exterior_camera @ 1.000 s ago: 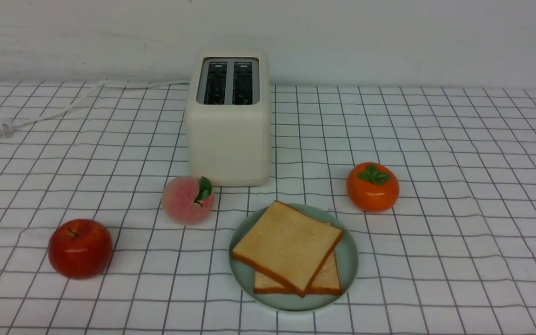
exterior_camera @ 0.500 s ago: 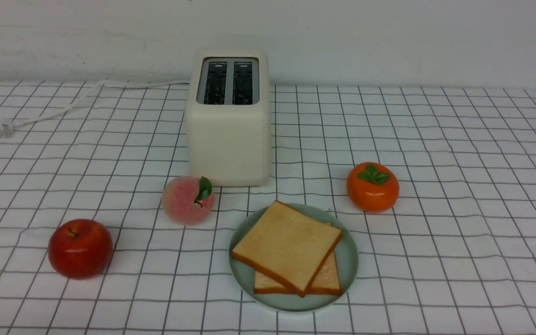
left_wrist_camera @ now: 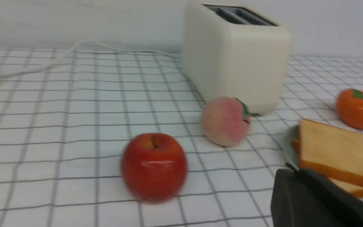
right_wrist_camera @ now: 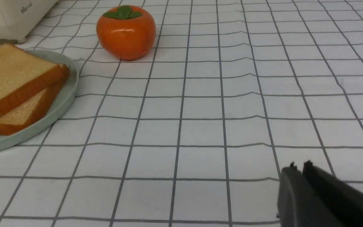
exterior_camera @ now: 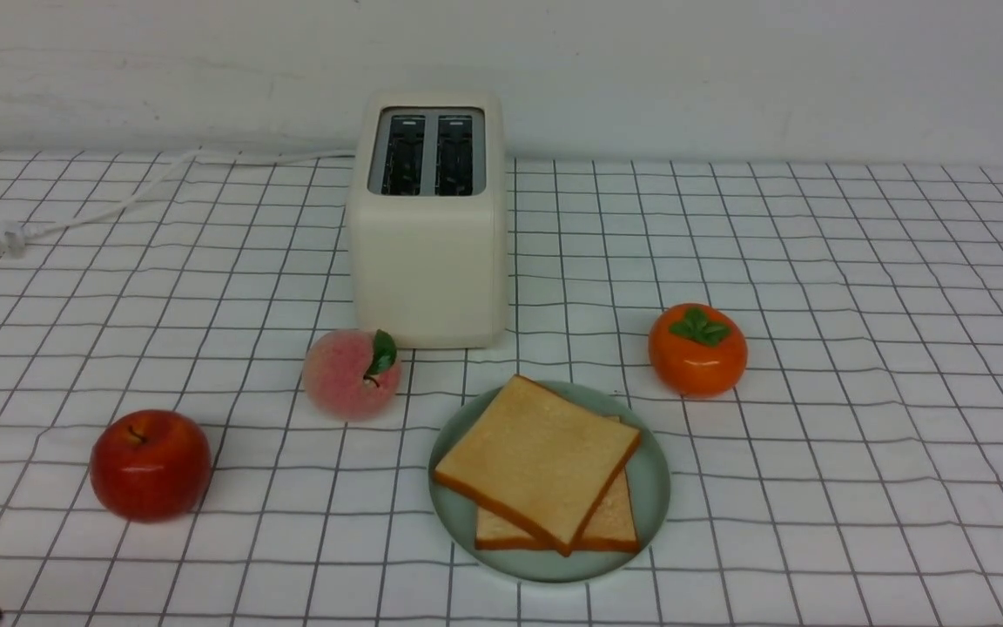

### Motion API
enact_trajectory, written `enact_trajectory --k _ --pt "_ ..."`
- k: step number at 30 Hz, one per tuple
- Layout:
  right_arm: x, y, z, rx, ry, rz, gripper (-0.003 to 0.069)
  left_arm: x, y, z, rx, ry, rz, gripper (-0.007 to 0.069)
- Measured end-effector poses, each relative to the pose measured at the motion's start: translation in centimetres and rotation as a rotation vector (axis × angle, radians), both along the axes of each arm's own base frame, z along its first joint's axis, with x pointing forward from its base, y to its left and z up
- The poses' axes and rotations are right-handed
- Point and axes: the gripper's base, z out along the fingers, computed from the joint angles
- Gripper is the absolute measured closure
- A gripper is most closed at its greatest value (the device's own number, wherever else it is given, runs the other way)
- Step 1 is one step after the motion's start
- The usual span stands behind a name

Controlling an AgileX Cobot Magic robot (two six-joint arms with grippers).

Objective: Take toasted bread from bread machine on white checkered table place on plate.

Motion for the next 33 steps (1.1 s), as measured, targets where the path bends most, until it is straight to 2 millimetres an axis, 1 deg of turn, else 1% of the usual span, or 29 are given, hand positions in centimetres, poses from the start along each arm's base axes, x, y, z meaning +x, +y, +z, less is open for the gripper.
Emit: enact_trajectory --k 1,3,4,5,7,9,10,33 --pt "0.0 0.0 0.0 0.0 0.0 0.0 0.0622 0.1 0.3 -0.4 -0.004 0.004 0.054 0.0637" --pt "0.0 0.0 0.0 0.0 0.001 0.0 0.062 0.3 0.6 -1.4 -0.018 0.029 0.107 0.0637" --pt "0.0 0.0 0.0 0.0 0.001 0.0 0.0619 0.4 0.6 -2.0 -0.022 0.046 0.119 0.0637" --pt "0.0 0.0 0.0 0.0 0.001 0.0 0.0619 0.4 0.6 -2.1 -0.026 0.052 0.126 0.0637" --pt "0.0 0.0 0.0 0.0 0.001 0.0 0.0616 0.5 0.7 -3.4 -0.044 0.119 0.144 0.0637" --pt "0.0 0.0 0.0 0.0 0.001 0.0 0.0616 0.4 0.7 -3.9 -0.046 0.17 0.142 0.0637" --pt "0.0 0.0 0.0 0.0 0.001 0.0 0.0616 0.2 0.6 -4.5 -0.043 0.236 0.137 0.0637" --pt "0.0 0.0 0.0 0.0 0.001 0.0 0.0587 0.2 0.6 -4.6 -0.072 0.253 0.14 0.0637"
